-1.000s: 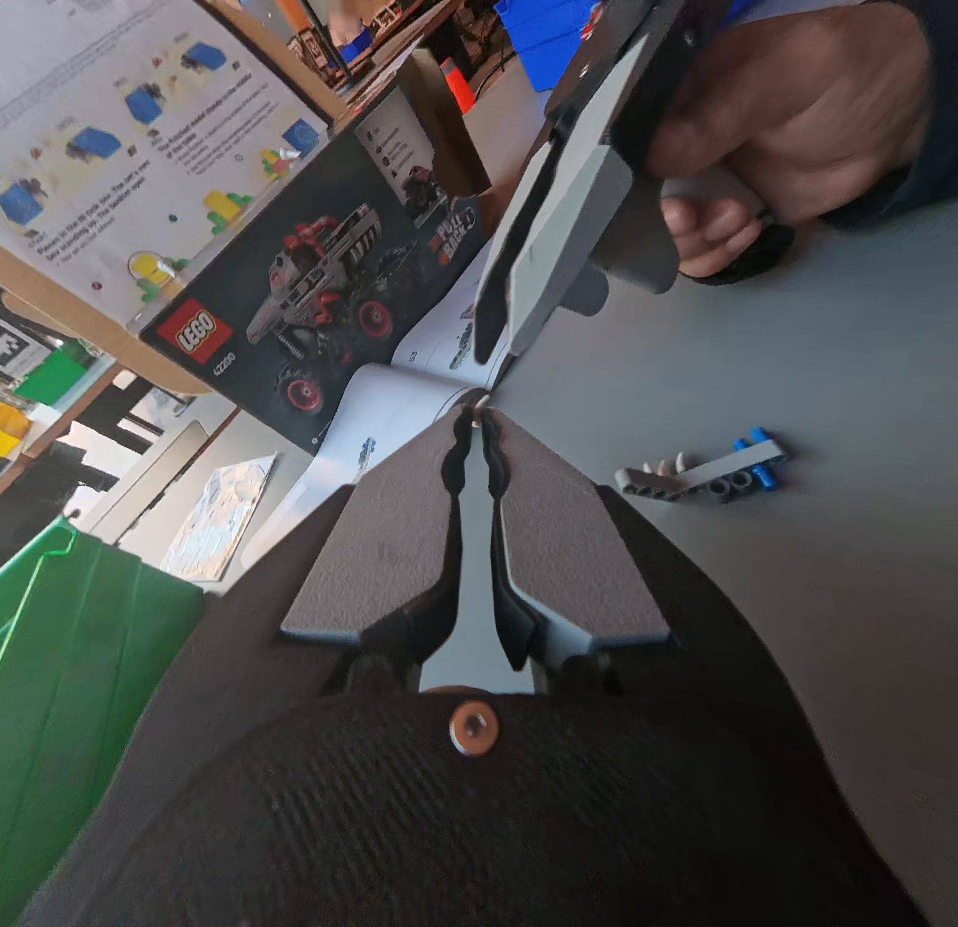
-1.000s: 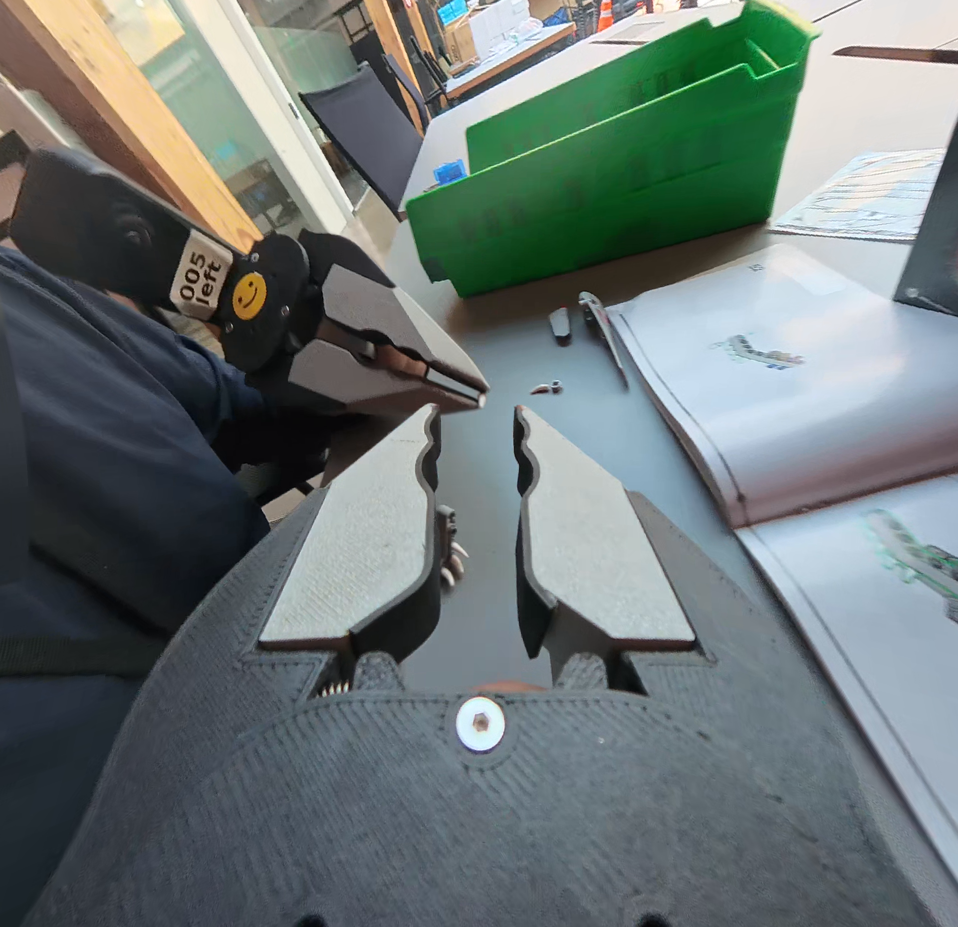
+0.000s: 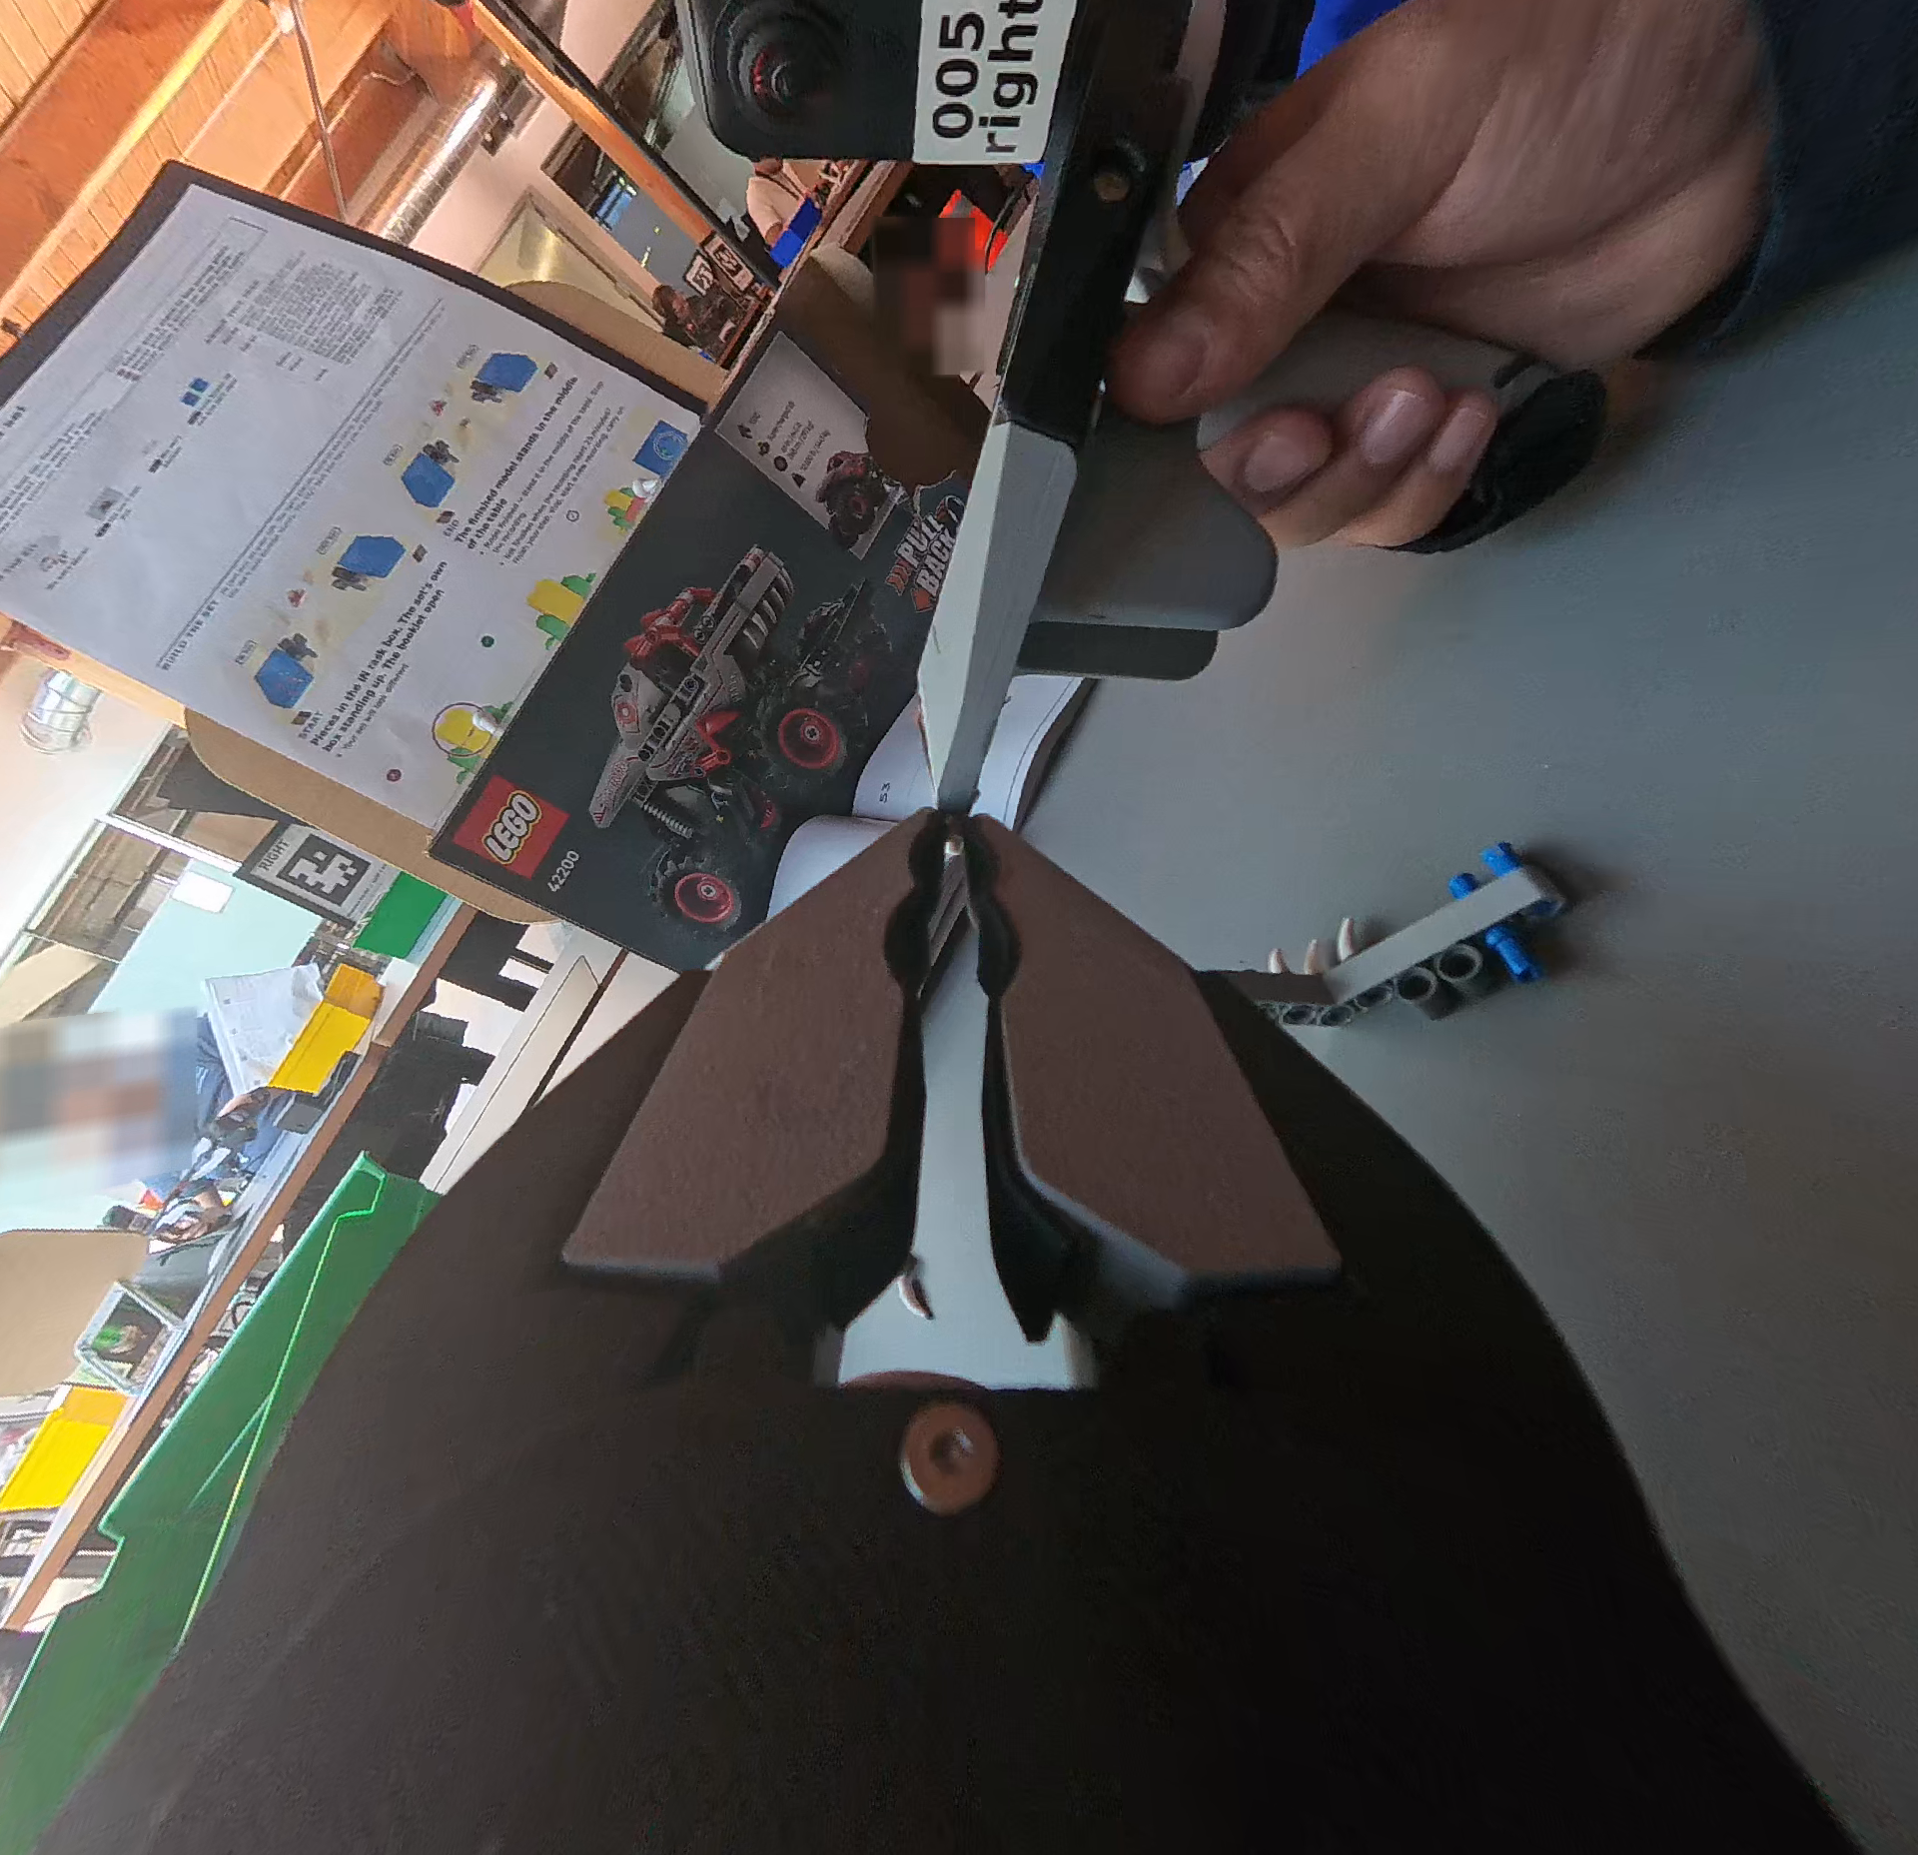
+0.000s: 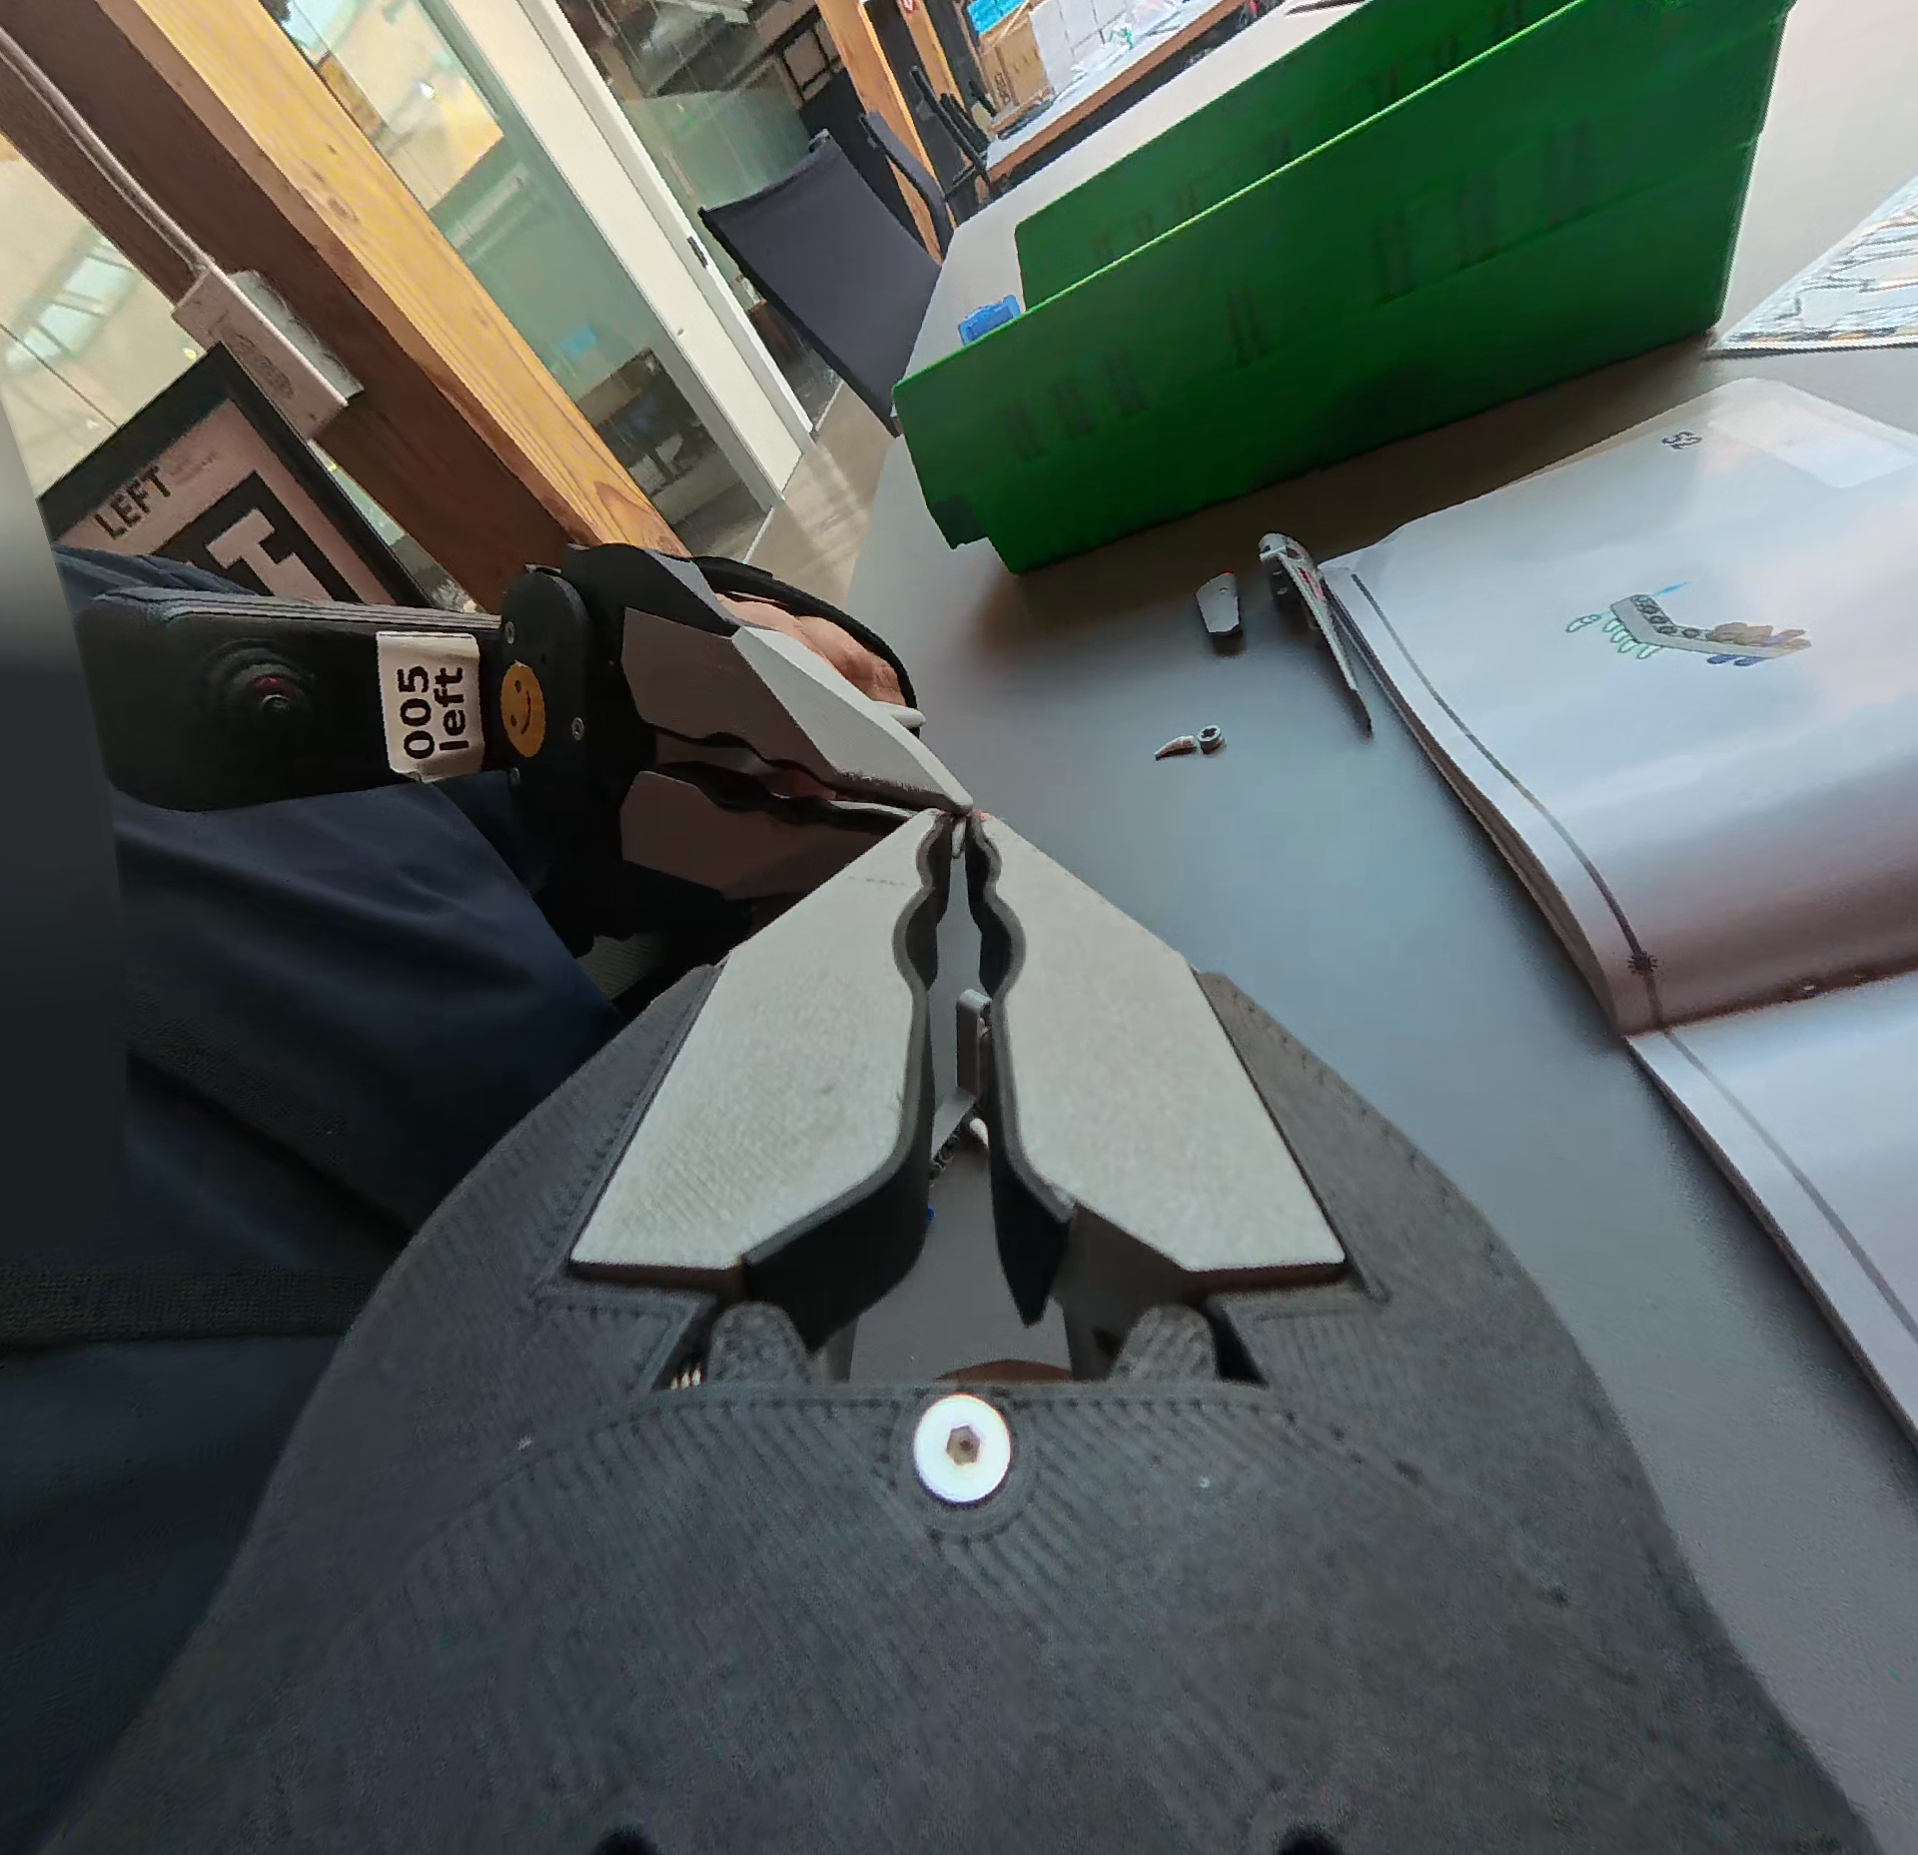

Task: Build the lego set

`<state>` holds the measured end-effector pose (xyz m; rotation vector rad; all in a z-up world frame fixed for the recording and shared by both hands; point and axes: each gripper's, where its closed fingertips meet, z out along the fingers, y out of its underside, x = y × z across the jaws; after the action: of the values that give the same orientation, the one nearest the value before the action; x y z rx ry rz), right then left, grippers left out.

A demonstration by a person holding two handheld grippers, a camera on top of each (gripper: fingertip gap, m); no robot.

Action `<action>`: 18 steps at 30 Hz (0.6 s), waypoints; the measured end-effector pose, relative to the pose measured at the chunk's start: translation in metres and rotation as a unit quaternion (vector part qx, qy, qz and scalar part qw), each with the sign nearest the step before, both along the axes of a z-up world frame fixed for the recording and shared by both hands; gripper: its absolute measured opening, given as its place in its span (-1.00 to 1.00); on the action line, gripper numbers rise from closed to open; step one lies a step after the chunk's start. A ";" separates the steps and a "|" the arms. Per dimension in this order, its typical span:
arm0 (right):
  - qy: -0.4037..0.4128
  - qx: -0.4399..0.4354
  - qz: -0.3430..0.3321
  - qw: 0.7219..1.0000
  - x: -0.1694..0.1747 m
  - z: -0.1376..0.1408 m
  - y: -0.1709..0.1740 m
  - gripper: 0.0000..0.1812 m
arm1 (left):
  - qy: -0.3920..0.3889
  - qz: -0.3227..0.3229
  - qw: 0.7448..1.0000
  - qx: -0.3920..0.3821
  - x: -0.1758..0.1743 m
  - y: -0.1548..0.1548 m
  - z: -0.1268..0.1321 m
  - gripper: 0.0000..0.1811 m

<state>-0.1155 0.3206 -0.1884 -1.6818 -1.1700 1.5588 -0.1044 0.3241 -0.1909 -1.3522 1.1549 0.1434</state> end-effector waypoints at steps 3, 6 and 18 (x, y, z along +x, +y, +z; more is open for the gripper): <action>0.004 0.000 0.002 1.000 0.001 0.002 -0.001 -0.95 | 0.007 0.001 1.000 0.000 0.001 0.000 -0.002 -0.99; -0.004 0.004 0.000 1.000 0.001 -0.002 0.000 -0.97 | 0.006 0.001 1.000 0.006 0.001 0.000 -0.001 -0.99; 0.000 -0.002 0.006 1.000 0.002 0.000 -0.001 -1.00 | -0.030 -0.017 0.999 -0.022 0.001 -0.002 0.001 -0.99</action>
<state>-0.1134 0.3193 -0.1885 -1.6805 -1.1801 1.5688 -0.1030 0.3217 -0.1902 -1.3660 1.1356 0.0537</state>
